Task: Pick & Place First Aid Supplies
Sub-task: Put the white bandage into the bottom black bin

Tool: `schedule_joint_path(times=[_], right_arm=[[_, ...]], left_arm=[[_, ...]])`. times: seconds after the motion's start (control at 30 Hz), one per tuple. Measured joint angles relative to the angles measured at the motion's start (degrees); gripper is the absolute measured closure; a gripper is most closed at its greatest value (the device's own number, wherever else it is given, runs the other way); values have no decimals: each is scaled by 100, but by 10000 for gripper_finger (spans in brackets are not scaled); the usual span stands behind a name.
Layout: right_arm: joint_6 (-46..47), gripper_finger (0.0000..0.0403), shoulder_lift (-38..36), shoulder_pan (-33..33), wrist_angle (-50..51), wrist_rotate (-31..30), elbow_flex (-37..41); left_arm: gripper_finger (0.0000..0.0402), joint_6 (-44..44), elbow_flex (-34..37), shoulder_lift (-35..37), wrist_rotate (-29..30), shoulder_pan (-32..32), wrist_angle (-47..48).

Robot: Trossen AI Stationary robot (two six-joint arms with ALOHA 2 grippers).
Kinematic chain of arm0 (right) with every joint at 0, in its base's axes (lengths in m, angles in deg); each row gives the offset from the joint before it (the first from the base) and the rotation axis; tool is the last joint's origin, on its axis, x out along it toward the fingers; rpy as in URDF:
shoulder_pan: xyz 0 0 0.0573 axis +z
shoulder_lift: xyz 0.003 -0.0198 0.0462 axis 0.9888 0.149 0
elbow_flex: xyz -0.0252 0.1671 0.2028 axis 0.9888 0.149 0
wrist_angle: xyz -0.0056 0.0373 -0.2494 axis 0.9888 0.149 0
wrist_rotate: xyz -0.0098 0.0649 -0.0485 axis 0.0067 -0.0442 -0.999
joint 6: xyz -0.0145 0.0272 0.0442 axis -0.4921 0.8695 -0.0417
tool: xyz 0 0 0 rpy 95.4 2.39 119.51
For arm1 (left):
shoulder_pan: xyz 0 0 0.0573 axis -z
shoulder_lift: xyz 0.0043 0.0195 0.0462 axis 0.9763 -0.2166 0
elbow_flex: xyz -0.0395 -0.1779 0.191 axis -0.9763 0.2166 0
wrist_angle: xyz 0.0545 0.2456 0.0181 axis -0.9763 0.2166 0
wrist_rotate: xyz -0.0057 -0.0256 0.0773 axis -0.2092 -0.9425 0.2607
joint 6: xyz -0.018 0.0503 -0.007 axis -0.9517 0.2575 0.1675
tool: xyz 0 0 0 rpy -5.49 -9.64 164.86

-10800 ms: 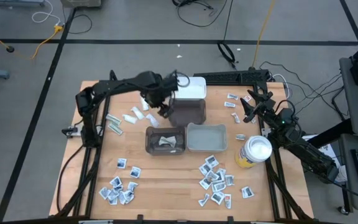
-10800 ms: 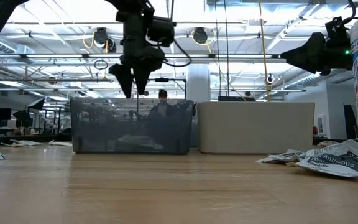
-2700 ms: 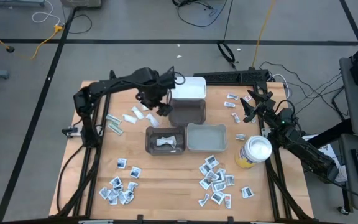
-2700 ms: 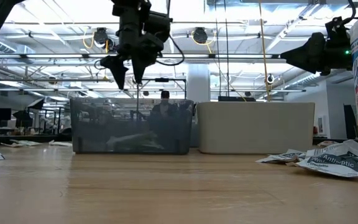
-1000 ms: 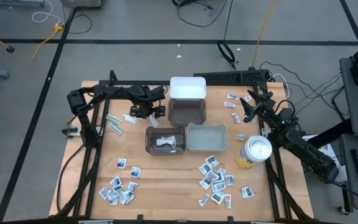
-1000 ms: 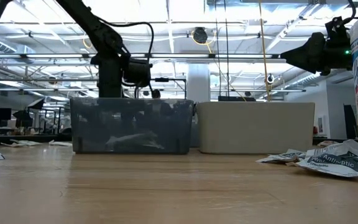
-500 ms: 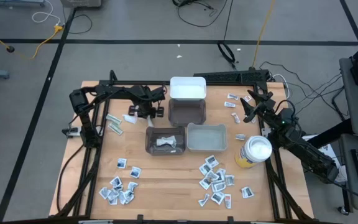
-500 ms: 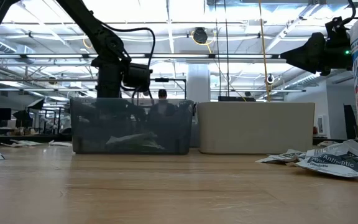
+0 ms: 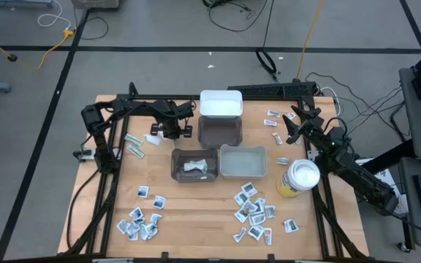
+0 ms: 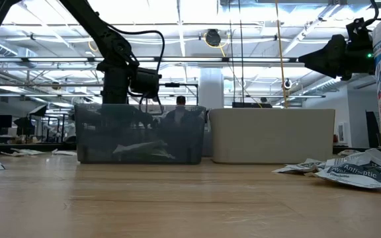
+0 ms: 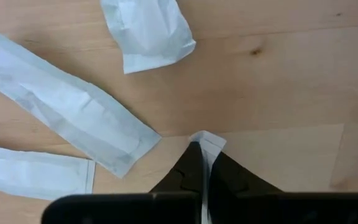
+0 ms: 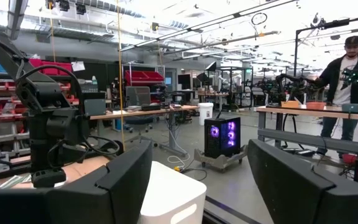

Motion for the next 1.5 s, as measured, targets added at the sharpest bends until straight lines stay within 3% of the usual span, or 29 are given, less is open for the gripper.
schedule_joint_path(times=[0.2, 0.73, 1.07, 1.5], right_arm=[[-1, 140, 0, 0, -1, 0, 2], [0, 140, -2, 0, 0, -1, 1], [0, 140, 0, -2, 0, -2, 2], [-2, 140, -1, 0, -1, -1, 0]], left_arm=[[399, 706, -328, 252, -142, -115, 436], [400, 4455, -2234, 365, -331, 0, 2308], [401, 6599, -2618, 369, -256, 342, 3271], [401, 6508, -2618, 369, 25, 1502, 3370]])
